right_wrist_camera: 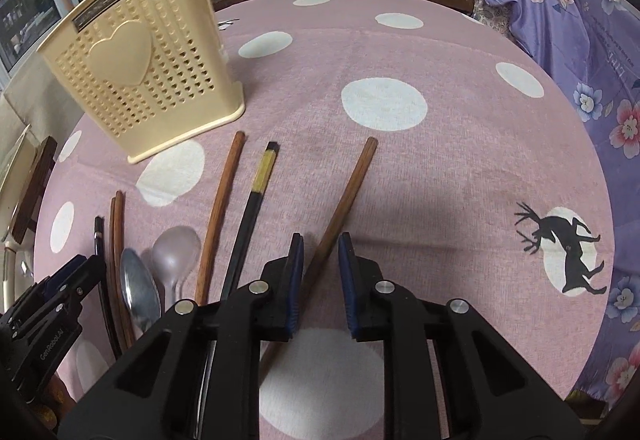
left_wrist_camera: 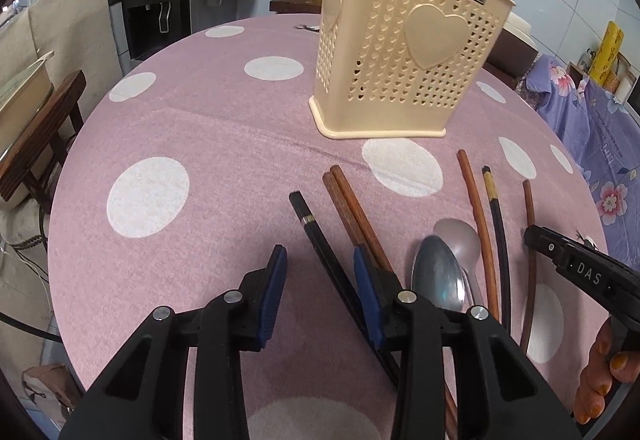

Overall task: Organize utensils
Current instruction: 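Grasp a brown chopstick with the left tool while the right tool grasps another brown chopstick, then lift the chopstick with the left tool while the right tool carries its chopstick over the holder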

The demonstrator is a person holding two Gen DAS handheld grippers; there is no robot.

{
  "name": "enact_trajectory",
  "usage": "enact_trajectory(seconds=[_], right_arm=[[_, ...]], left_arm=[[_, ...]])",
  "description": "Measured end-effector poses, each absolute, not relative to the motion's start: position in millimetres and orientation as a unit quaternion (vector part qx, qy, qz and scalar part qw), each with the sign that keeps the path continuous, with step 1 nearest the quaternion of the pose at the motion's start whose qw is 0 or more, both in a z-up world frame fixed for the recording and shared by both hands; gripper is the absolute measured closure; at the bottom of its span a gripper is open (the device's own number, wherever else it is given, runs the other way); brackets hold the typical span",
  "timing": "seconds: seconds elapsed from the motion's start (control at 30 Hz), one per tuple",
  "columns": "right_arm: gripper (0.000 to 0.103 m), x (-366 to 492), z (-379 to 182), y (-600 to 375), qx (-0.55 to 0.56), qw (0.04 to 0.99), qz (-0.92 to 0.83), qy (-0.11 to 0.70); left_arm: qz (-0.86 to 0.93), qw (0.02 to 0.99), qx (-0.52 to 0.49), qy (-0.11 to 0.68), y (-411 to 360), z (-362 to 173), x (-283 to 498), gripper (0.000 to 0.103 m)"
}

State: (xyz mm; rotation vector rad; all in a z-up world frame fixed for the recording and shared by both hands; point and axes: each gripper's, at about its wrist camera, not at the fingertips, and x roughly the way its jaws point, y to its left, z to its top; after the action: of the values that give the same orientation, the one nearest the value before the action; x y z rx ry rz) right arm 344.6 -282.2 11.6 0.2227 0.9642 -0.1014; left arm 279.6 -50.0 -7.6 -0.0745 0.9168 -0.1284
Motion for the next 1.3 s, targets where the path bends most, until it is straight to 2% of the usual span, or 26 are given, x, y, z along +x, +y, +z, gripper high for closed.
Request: enact_trajectory(seconds=[0.23,0.43,1.0,1.3], right_arm=[[0.085,375,12,-285,0.118,0.874,-0.068,0.466],[0.092,392,13,-280,0.109,0.873,-0.081,0.468],[0.094,395,13,-266,0.066,0.881,-0.083,0.461],[0.095,393,13,-270,0.078,0.884,-0.072,0.456]], left_arm=[[-0.052,0.893,-0.035,0.445,-50,-7,294,0.087],[-0.056,0.892,-0.026,0.447,-54,-7,305,0.092],[-0.058,0.892,-0.024,0.448,-56,-7,307,0.094],[-0.057,0.892,-0.035,0.448,-52,-6,310,0.094]])
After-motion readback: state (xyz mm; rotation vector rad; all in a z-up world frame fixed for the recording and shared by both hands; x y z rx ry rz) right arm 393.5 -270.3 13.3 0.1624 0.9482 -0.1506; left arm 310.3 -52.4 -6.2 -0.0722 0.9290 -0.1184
